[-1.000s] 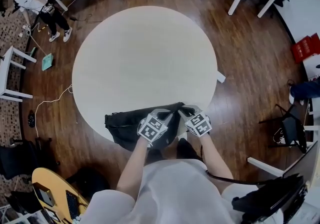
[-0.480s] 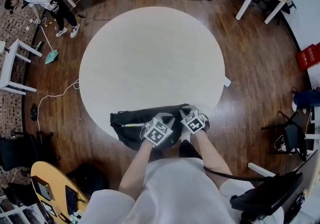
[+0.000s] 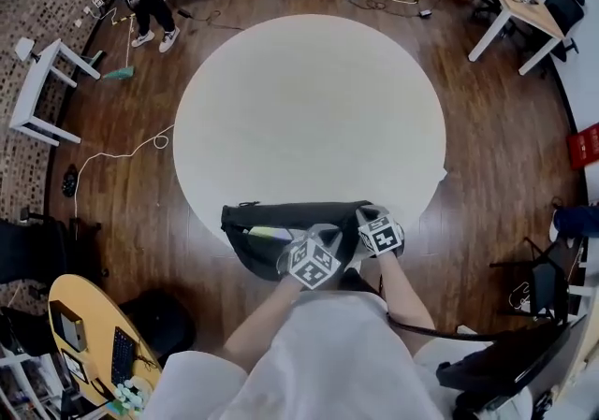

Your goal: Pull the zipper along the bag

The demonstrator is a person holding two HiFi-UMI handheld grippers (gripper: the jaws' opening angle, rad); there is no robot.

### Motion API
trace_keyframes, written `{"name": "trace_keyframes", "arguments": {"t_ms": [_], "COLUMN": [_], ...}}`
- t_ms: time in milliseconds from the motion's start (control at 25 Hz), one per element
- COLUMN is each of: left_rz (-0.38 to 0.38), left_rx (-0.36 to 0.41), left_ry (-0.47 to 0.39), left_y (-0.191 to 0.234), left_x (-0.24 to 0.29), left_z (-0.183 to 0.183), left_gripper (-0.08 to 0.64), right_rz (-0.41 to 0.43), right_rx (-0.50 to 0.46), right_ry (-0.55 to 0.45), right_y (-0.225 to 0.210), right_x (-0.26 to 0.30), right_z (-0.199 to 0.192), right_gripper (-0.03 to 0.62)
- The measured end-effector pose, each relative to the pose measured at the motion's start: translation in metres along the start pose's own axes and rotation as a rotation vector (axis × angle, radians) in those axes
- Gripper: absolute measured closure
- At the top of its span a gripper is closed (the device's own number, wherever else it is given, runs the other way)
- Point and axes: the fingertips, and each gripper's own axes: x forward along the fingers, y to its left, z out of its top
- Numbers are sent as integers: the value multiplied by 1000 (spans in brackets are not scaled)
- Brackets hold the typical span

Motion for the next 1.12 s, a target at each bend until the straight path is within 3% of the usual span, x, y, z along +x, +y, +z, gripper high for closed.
{"name": "trace_keyframes", "arguments": {"t_ms": [120, 200, 240, 320, 480, 680, 760, 800, 920, 1040, 1120], "left_rz": [-18, -55, -62, -50, 51, 400, 477, 465, 385, 343, 342], "left_rx": [212, 228, 197, 41, -377, -765, -915, -950, -947, -946, -929], "left_ry": [30, 8, -9, -59, -178, -236, -264, -264, -199, -154, -173], "left_y": [-29, -42, -41, -24, 41, 169, 219, 234, 249, 248, 246], "left_x": [2, -4, -10, -32, -102, -195, -218, -218, -189, -160, -155], "left_z": [6, 11, 11, 4, -36, -161, -216, -233, -258, -265, -260], "left_gripper": [545, 545, 545, 545, 545, 545, 545, 545, 545, 543, 541], "right_rz": [-15, -26, -22, -19, -53, -89, -100, -111, -150, -189, -214], "right_rx": [103, 151, 165, 170, 168, 172, 163, 158, 147, 150, 156], "right_ry": [-18, -21, -19, -18, -31, -25, -22, -15, 14, 38, 48], "right_y": [-6, -14, -16, -21, -32, -36, -38, -38, -36, -35, -39], "right_x": [0, 3, 5, 6, 0, -1, -1, -2, -2, 2, 4], "right_z": [-1, -2, -2, -3, -6, -7, -6, -6, -7, -6, -7], "right_gripper": [600, 600, 600, 600, 600, 600, 600, 600, 600, 600, 600]}}
